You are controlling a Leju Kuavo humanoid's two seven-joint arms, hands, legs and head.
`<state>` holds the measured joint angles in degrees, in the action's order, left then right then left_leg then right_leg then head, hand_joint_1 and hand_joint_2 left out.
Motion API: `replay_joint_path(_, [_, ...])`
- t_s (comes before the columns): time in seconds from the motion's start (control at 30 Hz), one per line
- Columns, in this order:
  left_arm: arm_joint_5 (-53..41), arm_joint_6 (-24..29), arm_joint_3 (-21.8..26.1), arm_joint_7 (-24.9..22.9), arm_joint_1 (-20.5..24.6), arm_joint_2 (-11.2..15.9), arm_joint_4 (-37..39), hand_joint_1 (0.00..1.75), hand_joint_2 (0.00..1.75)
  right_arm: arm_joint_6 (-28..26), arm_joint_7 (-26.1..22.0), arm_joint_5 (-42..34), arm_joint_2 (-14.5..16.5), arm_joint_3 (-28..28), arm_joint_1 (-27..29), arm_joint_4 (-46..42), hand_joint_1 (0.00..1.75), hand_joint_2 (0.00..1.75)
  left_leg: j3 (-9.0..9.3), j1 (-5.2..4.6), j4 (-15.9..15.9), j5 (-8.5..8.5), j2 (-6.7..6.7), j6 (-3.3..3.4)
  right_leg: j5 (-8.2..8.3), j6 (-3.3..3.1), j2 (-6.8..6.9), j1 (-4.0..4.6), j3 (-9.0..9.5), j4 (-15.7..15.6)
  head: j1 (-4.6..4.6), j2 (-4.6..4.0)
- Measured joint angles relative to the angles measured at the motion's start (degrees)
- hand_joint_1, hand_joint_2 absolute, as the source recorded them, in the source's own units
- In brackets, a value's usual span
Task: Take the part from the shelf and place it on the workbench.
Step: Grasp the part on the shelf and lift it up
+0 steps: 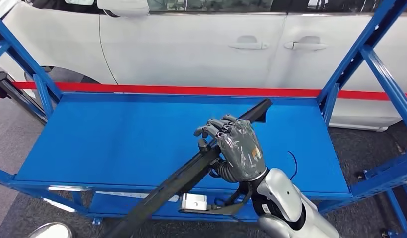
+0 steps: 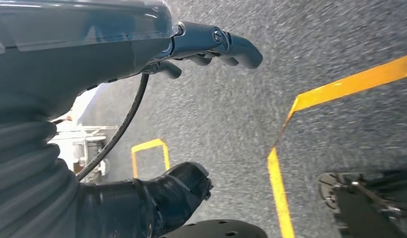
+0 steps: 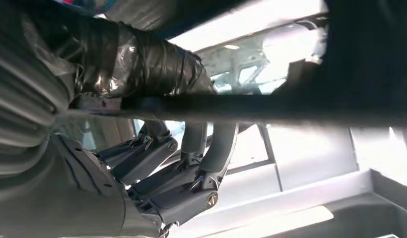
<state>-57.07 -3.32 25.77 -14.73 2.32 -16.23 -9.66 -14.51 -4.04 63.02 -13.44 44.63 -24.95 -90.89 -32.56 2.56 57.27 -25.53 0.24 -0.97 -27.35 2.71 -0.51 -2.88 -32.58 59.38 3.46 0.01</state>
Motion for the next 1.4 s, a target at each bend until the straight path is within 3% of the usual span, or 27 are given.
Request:
replay_joint_path(0.07, [-0.1, -0.2, 0.0, 0.2, -0.1, 0.0, 0.0, 0.00, 1.75, -0.2, -0.3, -0.3, -0.5, 0.5, 0.2, -1.3, 1.75, 1.75, -0.50, 0.32, 0.2, 0.32, -0.06, -0.91, 0.43, -1.36, -0.16, 0.54, -0.80, 0.1, -0.01, -0.01])
replay_joint_path(0.13, [-0.1, -0.3, 0.0, 0.4, -0.2, 0.0, 0.0, 0.00, 1.75, -0.5, -0.4, -0.4, -0.8, 0.9, 0.2, -2.3, 1.75, 1.75, -1.61, 0.76, 1.8, -1.40, -0.02, -1.10, 1.10, -2.71, -0.05, 0.90, -1.53, 0.0, 0.02, -0.01])
replay_joint_path(0.23, [0.3, -0.4, 0.0, 0.6, -0.2, 0.1, 0.0, 0.00, 1.75, -1.1, -0.3, -0.4, -1.5, 1.4, 0.6, -3.2, 1.75, 1.75, -5.42, 0.22, 11.8, -8.75, -0.02, -0.17, 2.29, -4.34, 0.24, 1.72, -2.99, -0.1, 0.15, -0.01])
replay_joint_path(0.27, [0.4, -0.4, 0.0, 0.8, -0.2, 0.2, 0.0, 0.00, 1.75, -1.3, -0.3, -0.4, -1.7, 1.7, 0.9, -3.4, 1.75, 1.75, -6.41, -0.14, 15.3, -10.42, -0.02, 0.18, 2.72, -4.67, 0.30, 2.13, -3.58, -0.1, 0.16, -0.01])
replay_joint_path(0.3, [0.5, -0.4, 0.0, 0.9, -0.2, 0.3, 0.0, 0.00, 1.75, -1.5, -0.2, -0.4, -2.0, 2.0, 1.3, -3.5, 1.75, 1.75, -6.58, -0.56, 17.4, -10.90, -0.03, 0.60, 3.18, -4.89, 0.33, 2.56, -4.21, -0.1, 0.15, -0.01])
replay_joint_path(0.33, [0.5, -0.4, 0.0, 1.0, -0.2, 0.3, 0.0, 0.00, 1.75, -1.6, -0.2, -0.4, -2.2, 2.2, 1.7, -3.7, 1.75, 1.75, -5.70, -1.02, 17.3, -10.19, -0.03, 1.10, 3.63, -5.02, 0.33, 2.93, -4.83, 0.0, 0.15, -0.01])
replay_joint_path(0.4, [0.4, -0.4, 0.0, 1.2, -0.2, 0.5, 0.0, 0.00, 1.75, -1.9, -0.1, -0.3, -2.6, 2.5, 2.3, -4.0, 1.75, 1.75, -0.88, -1.98, 11.4, -7.31, -0.04, 2.31, 4.54, -5.04, 0.25, 3.39, -5.96, 0.2, 0.15, -0.01])
replay_joint_path(0.47, [0.2, -0.3, 0.0, 1.4, -0.1, 0.7, 0.0, 0.00, 1.75, -2.2, 0.0, -0.2, -3.0, 2.7, 2.7, -4.4, 1.75, 1.75, 4.48, -2.84, 3.5, -6.29, -0.04, 3.29, 5.40, -4.73, 0.22, 3.65, -6.67, 0.3, 0.13, -0.01])
replay_joint_path(0.53, [0.1, -0.3, 0.0, 1.6, 0.0, 0.9, 0.0, 0.00, 1.75, -2.3, 0.0, -0.1, -3.3, 2.8, 3.1, -4.8, 1.75, 1.75, 6.19, -3.28, 0.2, -6.36, -0.05, 3.58, 6.33, -4.23, 0.35, 3.64, -6.83, 0.2, 0.11, 0.00])
replay_joint_path(0.6, [0.0, -0.2, 0.1, 1.6, -0.1, 0.9, 0.0, 0.00, 1.75, -2.5, 0.0, 0.0, -3.6, 2.9, 3.3, -4.9, 1.75, 1.75, 5.57, -3.19, -0.1, -5.35, 0.06, 3.73, 7.11, -3.67, 0.40, 3.46, -6.88, 0.0, 0.10, -0.01])
replay_joint_path(0.63, [-0.1, -0.2, 0.1, 1.6, -0.1, 0.9, 0.0, 0.00, 1.75, -2.7, 0.0, 0.0, -3.8, 2.9, 3.5, -5.0, 1.75, 1.75, 5.24, -3.08, -0.2, -4.67, 0.20, 3.93, 6.36, -3.35, 0.35, 3.39, -7.21, 0.5, 0.10, 0.00])
replay_joint_path(0.67, [-0.1, -0.2, 0.1, 1.6, -0.1, 0.9, 0.0, 0.00, 1.75, -2.8, 0.0, 0.0, -4.0, 3.0, 3.6, -5.1, 1.75, 1.75, 4.75, -2.96, -0.4, -3.91, 0.37, 4.18, 4.55, -3.03, 0.29, 3.30, -7.77, 1.9, 0.08, -0.01])
replay_joint_path(0.73, [-0.2, -0.2, 0.1, 1.6, -0.1, 0.9, 0.0, 0.00, 1.75, -3.0, 0.0, 0.0, -4.4, 3.0, 4.4, -5.3, 1.75, 1.75, 3.27, -2.90, -0.5, -2.48, 0.57, 4.57, -1.44, -2.40, 0.22, 2.96, -9.45, 8.0, 0.05, -0.01])
replay_joint_path(0.77, [-0.3, -0.2, 0.1, 1.6, -0.1, 0.9, 0.0, 0.00, 1.75, -3.1, 0.0, 0.0, -4.6, 3.0, 4.8, -5.4, 1.75, 1.75, 2.34, -2.91, -0.5, -1.82, 0.60, 4.65, -3.65, -2.17, 0.23, 2.80, -10.06, 11.5, 0.02, -0.01])
replay_joint_path(0.8, [-0.3, -0.2, 0.1, 1.6, -0.1, 0.9, 0.0, 0.00, 1.75, -3.1, 0.0, 0.0, -4.8, 3.0, 5.1, -5.5, 1.75, 1.75, 1.32, -2.92, -0.3, -1.14, 0.62, 4.62, -4.48, -2.01, 0.24, 2.66, -10.16, 14.1, 0.02, -0.01])
replay_joint_path(0.87, [-0.4, -0.2, 0.1, 1.6, -0.1, 0.9, 0.0, 0.00, 1.75, -3.0, 0.0, -0.2, -5.1, 2.9, 5.6, -5.7, 1.75, 1.75, -0.85, -2.92, 0.0, 0.14, 0.65, 4.40, -2.39, -1.98, 0.29, 2.54, -7.77, 14.2, 0.02, -0.01])
replay_joint_path(0.9, [-0.5, -0.2, 0.1, 1.6, -0.1, 0.9, 0.0, 0.00, 1.75, -3.0, 0.0, -0.4, -5.2, 2.9, 5.8, -5.9, 1.75, 1.75, -1.84, -2.92, 0.3, 0.72, 0.66, 4.26, -1.06, -2.16, 0.31, 2.56, -5.05, 11.5, 0.03, -0.01])
replay_joint_path(0.93, [-0.5, -0.2, 0.1, 1.6, -0.1, 0.9, 0.0, 0.00, 1.75, -2.9, -0.1, -0.6, -5.4, 2.8, 5.9, -6.2, 1.75, 1.75, -2.62, -2.95, 0.5, 1.21, 0.65, 4.07, -0.83, -2.46, 0.34, 2.70, -1.74, 7.4, 0.03, 0.00])
replay_joint_path(1.0, [-0.6, -0.2, 0.1, 1.6, -0.2, 0.8, 0.0, 0.00, 1.75, -2.8, -0.2, -1.0, -5.6, 2.5, 6.1, -6.9, 1.75, 1.75, -3.32, -2.91, 0.8, 2.06, 0.65, 3.55, -1.89, -3.12, 0.37, 3.13, 3.35, 0.2, 0.06, 0.00])
replay_joint_path(1.03, [-0.7, -0.2, 0.1, 1.6, -0.2, 0.7, 0.0, 0.00, 1.75, -2.8, -0.2, -1.1, -5.7, 2.3, 6.2, -7.2, 1.75, 1.75, -3.40, -2.80, 0.7, 2.49, 0.66, 3.19, -2.42, -3.42, 0.38, 3.42, 4.37, -1.6, 0.06, 0.00])
replay_joint_path(1.1, [-0.7, -0.3, 0.1, 1.6, -0.3, 0.7, 0.0, 0.00, 1.75, -2.7, -0.2, -1.2, -5.8, 2.1, 6.3, -7.6, 1.75, 1.75, -3.54, -2.58, 0.5, 3.09, 0.62, 2.46, -1.45, -4.10, 0.51, 3.52, 4.07, -2.6, 0.03, 0.00])
replay_joint_path(1.13, [-0.7, -0.3, 0.1, 1.6, -0.3, 0.7, 0.0, 0.00, 1.75, -2.7, -0.2, -1.2, -5.9, 2.1, 6.3, -7.7, 1.75, 1.75, -4.03, -2.52, 1.0, 2.37, 0.50, 2.16, -0.83, -4.55, 0.61, 3.40, 3.71, -3.0, 0.05, 0.00])
replay_joint_path(1.2, [-0.7, -0.3, 0.1, 1.6, -0.3, 0.7, 0.0, 0.00, 1.75, -2.7, -0.2, -1.2, -5.9, 2.1, 6.4, -7.9, 1.75, 1.75, -5.81, -2.42, 5.2, -2.14, 0.23, 1.73, 0.63, -5.30, 0.79, 3.05, 2.48, -3.6, 0.07, -0.01])
replay_joint_path(1.27, [-0.7, -0.3, 0.1, 1.6, -0.4, 0.7, 0.0, 0.00, 1.75, -2.7, -0.2, -1.2, -5.9, 2.1, 6.5, -8.0, 1.75, 1.75, -7.86, -2.24, 12.7, -7.33, 0.13, 1.29, 1.92, -5.48, 0.81, 3.05, 0.81, -3.5, 0.09, -0.01])
replay_joint_path(1.3, [-0.7, -0.3, 0.1, 1.6, -0.4, 0.7, 0.0, 0.00, 1.75, -2.7, -0.2, -1.2, -5.9, 2.1, 6.6, -8.0, 1.75, 1.75, -8.28, -2.14, 15.9, -8.26, 0.14, 1.10, 2.53, -5.38, 0.83, 3.03, -0.02, -3.4, 0.09, -0.01])
replay_joint_path(1.33, [-0.7, -0.3, 0.1, 1.6, -0.4, 0.7, 0.0, 0.00, 1.75, -2.7, -0.2, -1.2, -5.9, 2.1, 6.7, -8.0, 1.75, 1.75, -7.92, -2.04, 17.4, -7.72, 0.14, 0.93, 3.12, -5.22, 0.85, 2.98, -0.90, -3.2, 0.09, -0.01])
replay_joint_path(1.4, [-0.7, -0.3, 0.1, 1.6, -0.4, 0.7, 0.0, 0.00, 1.75, -2.5, -0.2, -1.4, -5.9, 2.1, 6.8, -8.0, 1.75, 1.75, -4.33, -1.86, 14.5, -4.54, 0.15, 0.71, 4.13, -4.75, 0.81, 2.78, -2.73, -2.5, 0.09, -0.01])
